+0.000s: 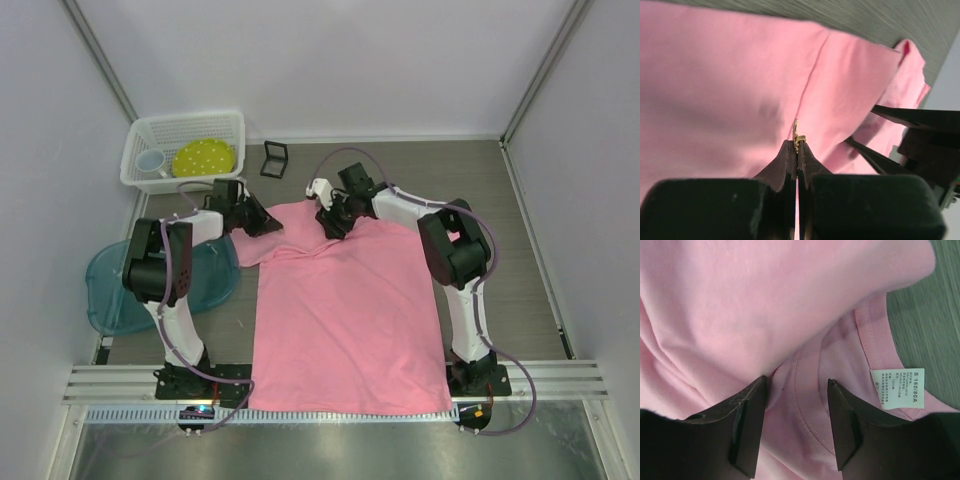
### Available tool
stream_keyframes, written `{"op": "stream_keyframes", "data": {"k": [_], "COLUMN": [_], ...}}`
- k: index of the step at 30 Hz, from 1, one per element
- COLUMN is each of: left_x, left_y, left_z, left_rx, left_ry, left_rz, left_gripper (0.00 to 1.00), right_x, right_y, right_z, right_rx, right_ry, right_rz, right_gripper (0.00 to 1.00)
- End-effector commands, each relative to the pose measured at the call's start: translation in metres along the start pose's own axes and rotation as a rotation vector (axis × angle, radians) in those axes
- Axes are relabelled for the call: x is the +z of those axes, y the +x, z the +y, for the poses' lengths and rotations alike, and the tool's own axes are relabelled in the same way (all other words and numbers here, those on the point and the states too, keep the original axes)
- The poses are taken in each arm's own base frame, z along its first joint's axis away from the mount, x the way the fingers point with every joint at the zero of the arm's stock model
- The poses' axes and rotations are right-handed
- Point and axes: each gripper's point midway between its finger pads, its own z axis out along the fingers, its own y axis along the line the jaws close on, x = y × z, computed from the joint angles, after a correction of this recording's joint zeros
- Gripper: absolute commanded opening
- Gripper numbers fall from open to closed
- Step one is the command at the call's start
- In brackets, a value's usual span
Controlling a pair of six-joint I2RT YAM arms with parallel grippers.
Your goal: Pin the brooch onto the clothing
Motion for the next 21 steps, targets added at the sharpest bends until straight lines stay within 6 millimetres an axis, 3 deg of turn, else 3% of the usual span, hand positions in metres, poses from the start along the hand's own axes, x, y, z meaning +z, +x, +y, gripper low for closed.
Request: {"op": "stream_keyframes", "data": {"k": [1,13,18,21], "left_x": [-0.001,-0.035,-0.047,-0.050], "left_y": [-0.012,0.009,0.016,0.012], "left_z": [0.021,0.060,0.052,0.022], "left_rx": [0.012,0.005,0.035,0.078], "left_ry": [-0.118,-0.281,-0.261,-0.135], "left_rz": [-0.036,-0.057,-0.048,-0.049], "left_gripper": [0.00,0.00,0.00,0.00], "right_x": [-0.022,-0.042,-0.053,-0.057], "right_y": [0.026,0.008,-0.016,-0.027], "right_z": [-0.001,0.021,0.014,0.010], "right_rx": [0.040,0.098,0.114,0.117], "right_ry": [0.023,-0.009,0.021,0.027], "right_rz": [0.087,0.041,-0.020,-0.044], "right_gripper": [0.56,0.67,0.67,0.66]}}
